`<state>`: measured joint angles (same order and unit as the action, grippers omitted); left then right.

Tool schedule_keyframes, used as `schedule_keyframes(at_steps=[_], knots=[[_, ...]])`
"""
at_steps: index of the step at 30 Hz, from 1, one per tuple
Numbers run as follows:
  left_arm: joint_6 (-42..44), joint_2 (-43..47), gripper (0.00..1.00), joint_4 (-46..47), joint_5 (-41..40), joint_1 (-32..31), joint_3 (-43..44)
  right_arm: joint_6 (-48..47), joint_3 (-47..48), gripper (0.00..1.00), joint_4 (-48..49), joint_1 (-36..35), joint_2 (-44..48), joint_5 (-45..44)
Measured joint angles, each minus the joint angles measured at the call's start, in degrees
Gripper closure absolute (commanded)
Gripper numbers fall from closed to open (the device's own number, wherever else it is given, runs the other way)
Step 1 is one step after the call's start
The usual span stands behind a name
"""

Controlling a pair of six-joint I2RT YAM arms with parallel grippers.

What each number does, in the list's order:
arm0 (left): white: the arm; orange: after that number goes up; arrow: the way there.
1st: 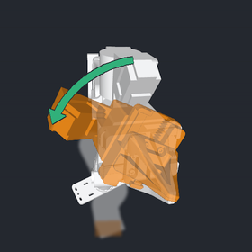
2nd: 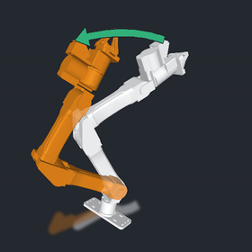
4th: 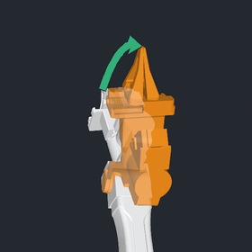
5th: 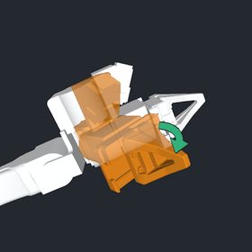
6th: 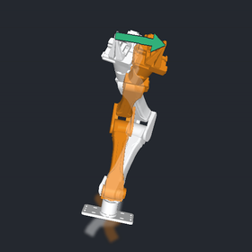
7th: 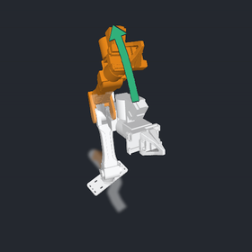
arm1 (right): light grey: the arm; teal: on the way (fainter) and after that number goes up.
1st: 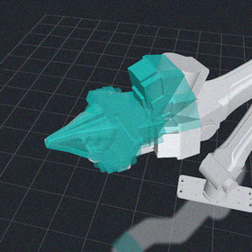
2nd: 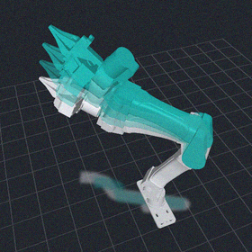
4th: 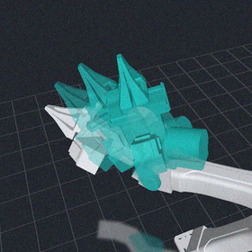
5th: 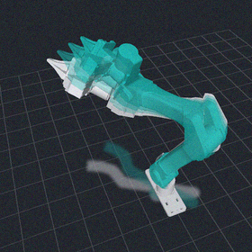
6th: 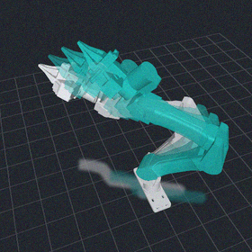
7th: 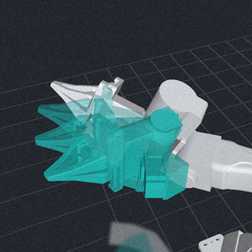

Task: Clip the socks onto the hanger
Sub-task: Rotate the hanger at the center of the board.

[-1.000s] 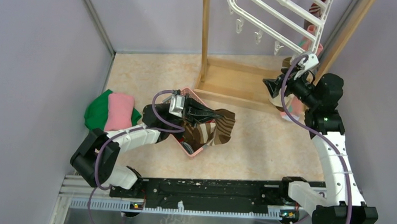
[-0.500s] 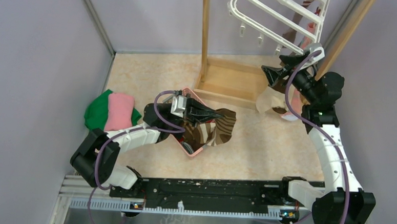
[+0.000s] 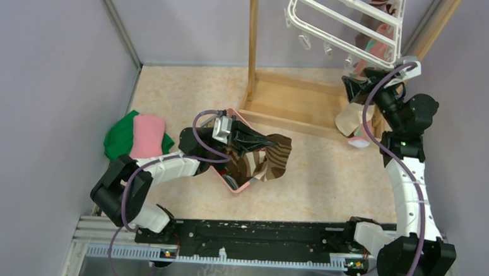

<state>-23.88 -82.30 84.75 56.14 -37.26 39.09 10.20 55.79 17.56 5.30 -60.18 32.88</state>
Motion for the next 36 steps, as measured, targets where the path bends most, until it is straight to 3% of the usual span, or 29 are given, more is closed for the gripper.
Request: schedule_keyframes(at_steps=[5, 18, 29, 36], knots=[[-2.1, -1.9, 1.0, 1.6, 0.0, 0.0, 0.0, 1.0, 0.0, 0.27, 0.1, 5.5, 1.4, 1.6], [-5.4, -5.5, 1.0, 1.5, 0.1, -1.9, 1.7, 0.4, 0.6, 0.26, 0.2, 11.8, 1.4, 5.4], [-5.4, -6.8, 1.0, 1.5, 0.2, -3.3, 3.3, -0.1, 6.3, 0.28, -0.7, 14.4, -4.1, 7.1], [-5.4, -7.5, 1.0, 1.6, 0.2, -4.0, 4.2, 0.1, 15.4, 0.3, -2.7, 16.2, -12.4, 7.3]])
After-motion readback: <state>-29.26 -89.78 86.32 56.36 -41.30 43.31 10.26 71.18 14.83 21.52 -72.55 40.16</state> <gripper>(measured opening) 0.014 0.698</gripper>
